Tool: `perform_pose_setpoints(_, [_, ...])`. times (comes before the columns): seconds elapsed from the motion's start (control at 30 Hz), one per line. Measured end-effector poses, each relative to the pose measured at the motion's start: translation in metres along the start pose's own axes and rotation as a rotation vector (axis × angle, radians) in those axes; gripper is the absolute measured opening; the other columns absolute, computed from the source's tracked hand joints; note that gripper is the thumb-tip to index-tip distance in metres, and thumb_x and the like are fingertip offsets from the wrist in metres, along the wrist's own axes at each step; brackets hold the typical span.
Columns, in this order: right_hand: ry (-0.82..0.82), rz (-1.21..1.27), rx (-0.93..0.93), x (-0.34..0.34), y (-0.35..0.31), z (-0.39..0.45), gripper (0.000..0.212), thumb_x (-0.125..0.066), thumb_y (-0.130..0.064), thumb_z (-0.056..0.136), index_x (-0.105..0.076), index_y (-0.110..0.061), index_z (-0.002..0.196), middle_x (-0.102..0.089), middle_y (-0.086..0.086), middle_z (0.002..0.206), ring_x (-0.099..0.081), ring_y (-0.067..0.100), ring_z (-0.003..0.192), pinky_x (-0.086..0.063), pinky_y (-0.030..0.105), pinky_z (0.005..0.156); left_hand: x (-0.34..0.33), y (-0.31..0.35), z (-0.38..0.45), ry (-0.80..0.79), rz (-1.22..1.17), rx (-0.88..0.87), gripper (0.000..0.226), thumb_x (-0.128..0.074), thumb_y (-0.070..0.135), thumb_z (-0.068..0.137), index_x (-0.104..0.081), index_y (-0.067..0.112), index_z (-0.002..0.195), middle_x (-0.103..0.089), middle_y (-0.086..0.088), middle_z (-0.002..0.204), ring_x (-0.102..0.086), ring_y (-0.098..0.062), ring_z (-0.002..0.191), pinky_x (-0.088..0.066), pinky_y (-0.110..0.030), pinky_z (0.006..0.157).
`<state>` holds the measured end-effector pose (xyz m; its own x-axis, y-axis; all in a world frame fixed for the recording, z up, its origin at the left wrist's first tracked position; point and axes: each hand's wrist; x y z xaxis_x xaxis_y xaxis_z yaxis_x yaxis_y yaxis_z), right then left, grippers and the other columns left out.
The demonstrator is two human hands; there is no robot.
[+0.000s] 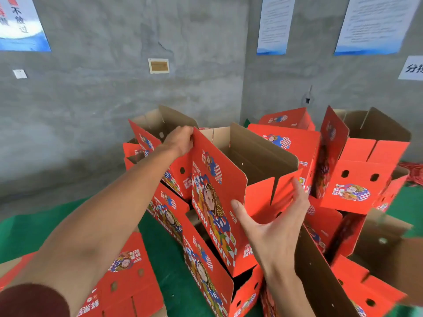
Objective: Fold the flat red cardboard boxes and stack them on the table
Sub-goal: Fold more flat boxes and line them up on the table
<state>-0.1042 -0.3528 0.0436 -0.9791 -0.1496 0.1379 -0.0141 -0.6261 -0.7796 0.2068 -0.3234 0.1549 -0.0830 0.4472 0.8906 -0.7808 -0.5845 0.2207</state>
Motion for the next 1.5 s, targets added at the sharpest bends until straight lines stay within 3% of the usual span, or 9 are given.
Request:
perform_pose_setpoints(0.13, [-0.035, -0.028, 0.017, 0.009, 0.001, -0.001, 0.126, -0.08, -0.073, 0.068, -0.017, -0.015, 0.161, -0.026, 0.004, 0.164, -0.02, 0.021, 0.156, -0.026, 0.054, 0.125, 0.004, -0.006, 0.004, -0.132, -0.061, 0.01, 0.031, -0.05, 0.003, 0.092, -0.072, 0.01, 0.113, -0.074, -0.014, 0.113, -0.068, -0.034, 0.109, -0.054, -0.038, 0.083])
perform_pose_setpoints(0.23, [-0.058, -0.024, 0.032, 0.011, 0.001, -0.005, 0.126, -0.076, -0.076, 0.068, -0.016, -0.016, 0.161, -0.024, 0.005, 0.166, -0.018, 0.021, 0.158, -0.024, 0.05, 0.126, 0.01, -0.018, 0.0, -0.167, -0.15, -0.008, 0.036, -0.057, -0.008, 0.083, -0.071, 0.025, 0.091, -0.074, -0.004, 0.095, -0.069, -0.025, 0.099, -0.058, -0.043, 0.088])
perform_pose_setpoints(0.4, [-0.108, -0.058, 0.027, 0.008, -0.003, -0.017, 0.132, -0.07, -0.086, 0.063, -0.015, -0.018, 0.162, -0.015, 0.006, 0.171, -0.009, 0.018, 0.16, -0.004, 0.015, 0.124, 0.014, -0.036, -0.014, -0.025, -0.198, 0.137, 0.025, -0.077, 0.003, 0.078, -0.07, 0.022, 0.092, -0.075, -0.006, 0.095, -0.07, -0.026, 0.095, -0.057, -0.041, 0.085])
perform_pose_setpoints(0.53, [-0.123, -0.076, 0.042, 0.007, -0.001, -0.026, 0.134, -0.071, -0.087, 0.062, -0.01, -0.022, 0.163, -0.014, 0.006, 0.172, -0.01, 0.019, 0.16, -0.016, 0.043, 0.129, 0.005, -0.042, -0.03, -0.235, -0.111, 0.208, 0.032, -0.086, 0.016, 0.077, -0.071, 0.018, 0.105, -0.073, -0.004, 0.1, -0.068, -0.025, 0.098, -0.054, -0.035, 0.084])
perform_pose_setpoints(0.63, [-0.143, -0.078, 0.045, 0.009, 0.0, -0.034, 0.137, -0.072, -0.089, 0.061, -0.009, -0.022, 0.163, -0.012, 0.005, 0.172, -0.009, 0.019, 0.16, -0.023, 0.057, 0.125, 0.0, -0.049, -0.042, -0.209, -0.124, 0.224, 0.026, -0.081, 0.015, 0.08, -0.074, 0.014, 0.105, -0.076, -0.005, 0.099, -0.071, -0.024, 0.097, -0.057, -0.037, 0.084])
perform_pose_setpoints(0.97, [-0.127, -0.074, 0.126, 0.011, -0.002, -0.029, 0.132, -0.081, -0.074, 0.06, -0.016, -0.02, 0.162, -0.024, 0.009, 0.163, -0.021, 0.023, 0.155, -0.022, 0.042, 0.126, 0.022, -0.031, -0.056, -0.035, 0.137, 0.103, 0.026, -0.055, 0.018, 0.095, -0.068, 0.024, 0.116, -0.071, -0.012, 0.12, -0.066, -0.043, 0.112, -0.053, -0.045, 0.086])
perform_pose_setpoints(1.2, [0.004, 0.112, -0.048, 0.021, 0.014, -0.01, 0.127, -0.077, -0.084, 0.062, -0.02, -0.028, 0.16, -0.033, -0.004, 0.156, -0.033, 0.018, 0.15, -0.033, 0.056, 0.12, 0.023, -0.001, -0.024, -0.326, 0.045, 0.058, 0.027, -0.054, 0.014, 0.096, -0.071, 0.015, 0.116, -0.07, -0.011, 0.125, -0.061, -0.035, 0.123, -0.045, -0.046, 0.109])
perform_pose_setpoints(1.33, [-0.046, 0.179, -0.123, 0.014, 0.019, -0.005, 0.13, -0.078, -0.085, 0.058, -0.018, -0.032, 0.16, -0.032, -0.006, 0.158, -0.032, 0.013, 0.151, -0.031, 0.052, 0.123, 0.036, -0.006, 0.0, -0.451, 0.046, 0.061, 0.012, -0.063, 0.012, 0.095, -0.068, 0.017, 0.104, -0.071, -0.003, 0.11, -0.065, -0.024, 0.108, -0.054, -0.036, 0.095])
perform_pose_setpoints(1.5, [0.025, 0.172, -0.102, 0.009, 0.015, 0.006, 0.122, -0.075, -0.087, 0.06, -0.023, -0.034, 0.156, -0.037, -0.007, 0.155, -0.037, 0.012, 0.147, -0.034, 0.051, 0.121, 0.062, -0.008, 0.016, -0.538, 0.162, 0.137, 0.019, -0.08, 0.022, 0.081, -0.07, 0.03, 0.096, -0.072, 0.003, 0.11, -0.065, -0.027, 0.112, -0.053, -0.048, 0.103])
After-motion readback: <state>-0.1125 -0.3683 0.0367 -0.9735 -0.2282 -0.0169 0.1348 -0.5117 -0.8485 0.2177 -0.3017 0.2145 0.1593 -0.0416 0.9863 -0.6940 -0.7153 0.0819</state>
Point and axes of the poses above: each hand's wrist, its own z-axis towards the middle knuckle, its own x-axis out of the back of the hand, y = z × x
